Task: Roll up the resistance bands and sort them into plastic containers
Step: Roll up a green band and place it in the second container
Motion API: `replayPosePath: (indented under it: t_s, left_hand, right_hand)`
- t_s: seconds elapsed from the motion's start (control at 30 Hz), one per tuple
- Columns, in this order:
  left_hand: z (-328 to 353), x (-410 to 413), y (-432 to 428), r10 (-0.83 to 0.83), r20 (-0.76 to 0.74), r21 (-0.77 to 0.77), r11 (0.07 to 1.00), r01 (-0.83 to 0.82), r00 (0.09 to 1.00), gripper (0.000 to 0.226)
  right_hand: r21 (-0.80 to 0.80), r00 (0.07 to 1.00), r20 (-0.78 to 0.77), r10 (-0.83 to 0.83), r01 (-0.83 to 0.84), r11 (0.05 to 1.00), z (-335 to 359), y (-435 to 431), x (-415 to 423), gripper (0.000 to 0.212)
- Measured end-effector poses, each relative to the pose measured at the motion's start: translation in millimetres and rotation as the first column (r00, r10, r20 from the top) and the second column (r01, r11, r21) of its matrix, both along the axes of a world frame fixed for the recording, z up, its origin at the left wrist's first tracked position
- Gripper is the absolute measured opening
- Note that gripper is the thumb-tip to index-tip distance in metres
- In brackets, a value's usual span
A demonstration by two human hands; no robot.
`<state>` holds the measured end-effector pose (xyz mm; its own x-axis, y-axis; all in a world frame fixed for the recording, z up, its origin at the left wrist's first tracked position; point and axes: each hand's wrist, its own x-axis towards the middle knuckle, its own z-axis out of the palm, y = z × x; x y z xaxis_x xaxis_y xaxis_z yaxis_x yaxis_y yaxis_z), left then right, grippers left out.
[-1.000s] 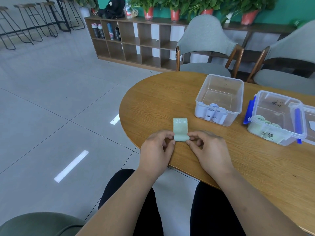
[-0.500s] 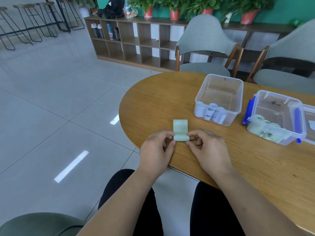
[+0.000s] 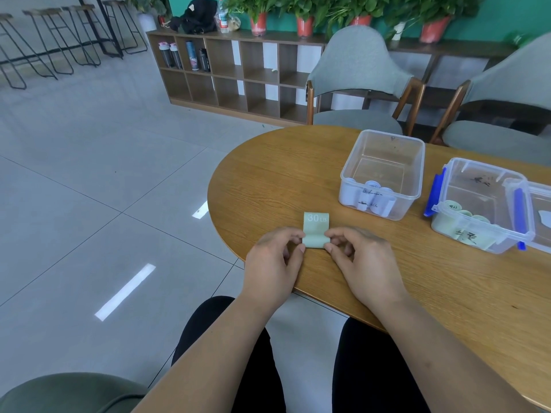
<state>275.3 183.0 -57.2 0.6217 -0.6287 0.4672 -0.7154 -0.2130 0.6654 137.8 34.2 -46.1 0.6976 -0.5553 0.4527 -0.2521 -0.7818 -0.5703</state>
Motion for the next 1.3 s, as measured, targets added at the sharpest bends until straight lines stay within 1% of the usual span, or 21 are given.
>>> replayPosePath:
  t_s: [0.2, 0.3, 0.4, 0.53, 0.6, 0.7, 0.87, 1.03, 1.17, 1.23, 1.3]
  left_hand:
    - [2.3, -0.5, -1.1, 0.004, -0.025, 0.012, 1.0, -0.003, 1.0, 0.027]
    - [2.1, -0.2, -1.9, 0.006, -0.047, 0.012, 1.0, -0.005, 0.999, 0.03]
    - [1.7, 0.1, -2.1, 0.008, -0.063, 0.007, 1.0, -0.007, 0.998, 0.028]
    - [2.3, -0.2, -2.5, 0.004, -0.076, -0.008, 1.0, -0.005, 0.997, 0.025]
    - [2.4, -0.1, -2.7, 0.003, -0.077, -0.009, 1.0, -0.004, 0.997, 0.022]
    - [2.1, -0.5, -2.7, 0.009, -0.066, -0.01, 1.0, -0.009, 0.998, 0.021]
    - [0.7, 0.3, -2.9, 0.008, -0.057, -0.01, 1.0, -0.008, 0.998, 0.024]
    - [2.3, -1.2, -3.2, 0.013, -0.087, -0.022, 1.0, -0.015, 0.996, 0.023]
    - [2.5, -1.7, -3.3, 0.012, -0.094, -0.031, 0.999, -0.015, 0.996, 0.017]
    - [2.1, -1.2, -3.1, 0.002, -0.086, -0.03, 1.0, -0.005, 0.996, 0.014]
    - [1.5, -0.6, -3.3, -0.007, -0.079, -0.02, 1.0, 0.006, 0.997, 0.016]
  right_hand:
    - [0.001, 1.0, -0.026, -0.008, 0.008, 1.0, -2.9, -1.0, 2.0, 0.035]
    - [-0.007, 0.999, -0.027, -0.017, 0.017, 1.0, -2.8, -1.8, 2.1, 0.032]
    - [-0.015, 1.0, -0.019, -0.005, 0.005, 1.0, -1.4, -0.5, 0.3, 0.03]
    - [0.031, 1.0, -0.005, 0.009, -0.008, 0.999, 2.3, 1.2, -0.9, 0.033]
    - [0.042, 1.0, -0.008, 0.007, -0.007, 0.999, 2.4, 1.1, -0.8, 0.029]
    - [0.011, 1.0, -0.017, 0.0, 0.001, 1.0, 1.6, 2.0, -0.7, 0.023]
    - [-0.001, 0.999, -0.04, -0.001, 0.001, 1.0, 1.2, 2.6, -0.2, 0.03]
    - [0.004, 1.0, -0.012, -0.003, 0.003, 1.0, 1.2, 2.1, -0.9, 0.029]
    - [0.033, 1.0, 0.005, 0.005, -0.005, 0.999, 2.8, 2.6, -2.3, 0.031]
    - [0.04, 1.0, 0.017, 0.007, -0.008, 0.999, 3.0, 2.4, -1.8, 0.029]
    - [0.028, 1.0, 0.02, 0.004, -0.004, 1.0, 2.2, 2.3, -1.2, 0.026]
